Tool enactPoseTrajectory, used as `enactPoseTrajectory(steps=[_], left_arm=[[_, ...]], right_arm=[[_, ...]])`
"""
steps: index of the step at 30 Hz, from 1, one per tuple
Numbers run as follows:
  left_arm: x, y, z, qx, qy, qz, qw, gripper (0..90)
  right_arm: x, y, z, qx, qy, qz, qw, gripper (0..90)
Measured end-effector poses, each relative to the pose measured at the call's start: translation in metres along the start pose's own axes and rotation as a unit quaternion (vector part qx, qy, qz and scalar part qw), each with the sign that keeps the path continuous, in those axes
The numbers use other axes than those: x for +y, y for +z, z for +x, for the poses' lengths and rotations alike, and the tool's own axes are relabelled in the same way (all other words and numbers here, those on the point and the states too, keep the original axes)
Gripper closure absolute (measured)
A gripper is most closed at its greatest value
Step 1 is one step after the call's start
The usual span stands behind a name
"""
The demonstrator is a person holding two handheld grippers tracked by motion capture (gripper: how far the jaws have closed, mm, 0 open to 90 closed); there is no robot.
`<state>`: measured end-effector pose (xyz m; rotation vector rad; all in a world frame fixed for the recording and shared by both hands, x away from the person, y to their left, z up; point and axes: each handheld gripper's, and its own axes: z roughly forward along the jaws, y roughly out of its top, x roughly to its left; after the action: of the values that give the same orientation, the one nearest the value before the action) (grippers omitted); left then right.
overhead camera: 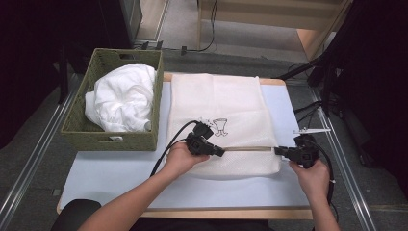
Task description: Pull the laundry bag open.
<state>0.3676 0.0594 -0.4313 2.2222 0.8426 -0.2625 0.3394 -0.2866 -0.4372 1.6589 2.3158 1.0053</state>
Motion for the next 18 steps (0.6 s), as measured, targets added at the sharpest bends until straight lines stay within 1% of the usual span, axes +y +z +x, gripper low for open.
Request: enactPoseTrajectory(steps=[3, 4, 5, 6, 9, 10, 11, 12, 13, 14, 15, 16, 17, 18], left_arm=[[-0.002, -0.001, 0.001, 0.000, -0.002, 0.001, 1.0000, 88.3], [-0.004, -0.003, 0.001, 0.005, -0.004, 0.004, 1.0000, 88.3], [-0.004, -0.003, 0.001, 0.005, -0.004, 0.004, 1.0000, 88.3], [-0.008, -0.007, 0.002, 0.011, 0.000, 0.006, 0.9999, 88.3], [-0.012, -0.011, 0.004, 0.017, -0.003, 0.008, 0.9998, 88.3], [-0.017, -0.014, 0.005, 0.025, -0.001, 0.013, 0.9996, 88.3], [-0.018, -0.015, 0.006, 0.028, 0.004, 0.018, 0.9995, 88.3], [-0.018, -0.015, 0.006, 0.028, 0.004, 0.018, 0.9995, 88.2], [-0.018, -0.017, 0.006, 0.026, 0.001, 0.017, 0.9995, 88.2], [-0.019, -0.018, 0.006, 0.020, -0.004, 0.010, 0.9997, 88.2], [-0.020, -0.019, 0.006, 0.022, -0.002, 0.007, 0.9997, 88.2], [-0.021, -0.020, 0.006, 0.024, 0.000, 0.004, 0.9997, 88.2], [-0.022, -0.020, 0.006, 0.020, -0.002, -0.003, 0.9998, 88.2], [-0.023, -0.019, 0.007, 0.016, -0.009, -0.006, 0.9998, 88.2]], right_arm=[[0.000, 0.000, 0.000, -0.001, -0.003, 0.003, 1.0000, 84.0], [-0.001, 0.001, -0.001, -0.002, -0.004, 0.006, 1.0000, 84.0], [-0.001, 0.001, -0.001, -0.002, -0.004, 0.006, 1.0000, 84.0], [-0.001, 0.002, -0.001, -0.003, -0.005, 0.007, 1.0000, 83.9], [-0.002, 0.002, -0.001, -0.003, -0.005, 0.006, 1.0000, 83.8], [-0.002, 0.002, -0.001, -0.003, -0.005, 0.006, 1.0000, 83.8], [-0.002, 0.003, 0.000, -0.003, -0.005, 0.007, 1.0000, 83.8], [-0.002, 0.003, 0.000, -0.003, -0.005, 0.007, 1.0000, 83.8], [-0.002, 0.004, 0.000, 0.000, -0.010, 0.009, 0.9999, 83.8], [-0.002, 0.004, 0.000, 0.000, -0.010, 0.009, 0.9999, 83.8], [-0.002, 0.004, 0.000, 0.000, -0.011, 0.009, 0.9999, 83.8], [-0.002, 0.004, 0.001, -0.006, -0.013, 0.010, 0.9998, 83.8], [-0.002, 0.003, 0.001, -0.006, -0.013, 0.010, 0.9999, 83.8], [-0.002, 0.003, 0.000, -0.007, -0.012, 0.010, 0.9999, 83.7]])
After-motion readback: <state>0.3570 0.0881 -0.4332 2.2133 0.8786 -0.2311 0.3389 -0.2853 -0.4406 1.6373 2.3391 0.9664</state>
